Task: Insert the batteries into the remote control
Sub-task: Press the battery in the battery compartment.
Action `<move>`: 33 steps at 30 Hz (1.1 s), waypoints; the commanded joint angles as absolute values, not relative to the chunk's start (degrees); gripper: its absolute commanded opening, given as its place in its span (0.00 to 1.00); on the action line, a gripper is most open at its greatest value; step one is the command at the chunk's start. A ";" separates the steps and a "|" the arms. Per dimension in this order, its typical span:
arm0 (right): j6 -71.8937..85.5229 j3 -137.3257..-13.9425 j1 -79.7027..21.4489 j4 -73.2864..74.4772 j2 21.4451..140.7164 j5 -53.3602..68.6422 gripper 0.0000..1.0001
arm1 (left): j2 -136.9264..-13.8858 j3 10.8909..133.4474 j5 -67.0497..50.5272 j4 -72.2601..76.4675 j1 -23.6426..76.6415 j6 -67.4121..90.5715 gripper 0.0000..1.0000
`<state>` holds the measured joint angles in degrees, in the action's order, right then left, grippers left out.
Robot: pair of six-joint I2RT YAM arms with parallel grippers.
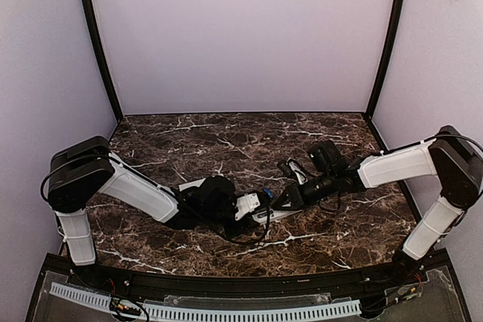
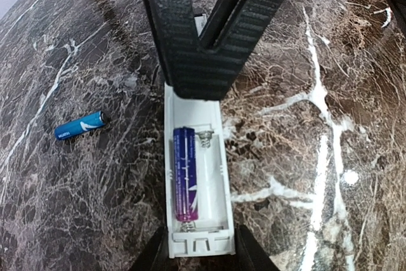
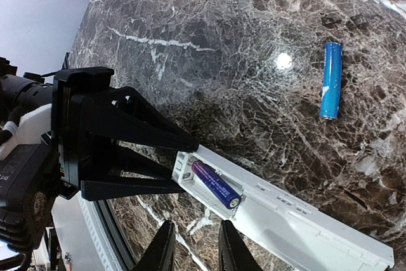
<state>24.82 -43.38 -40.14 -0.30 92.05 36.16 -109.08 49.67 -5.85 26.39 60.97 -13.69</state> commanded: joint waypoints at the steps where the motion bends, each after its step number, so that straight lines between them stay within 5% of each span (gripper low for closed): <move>1: 25.51 -45.03 -41.00 -0.78 93.49 35.18 0.22 | -110.27 48.75 -5.09 27.36 61.55 -12.91 0.32; 33: 24.43 -46.85 -42.46 2.57 96.92 31.19 0.09 | -111.47 48.82 -4.47 27.91 62.27 -12.00 0.28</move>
<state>25.17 -45.95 -41.63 1.78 95.72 32.03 -110.21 49.67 -4.80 29.17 61.78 -12.67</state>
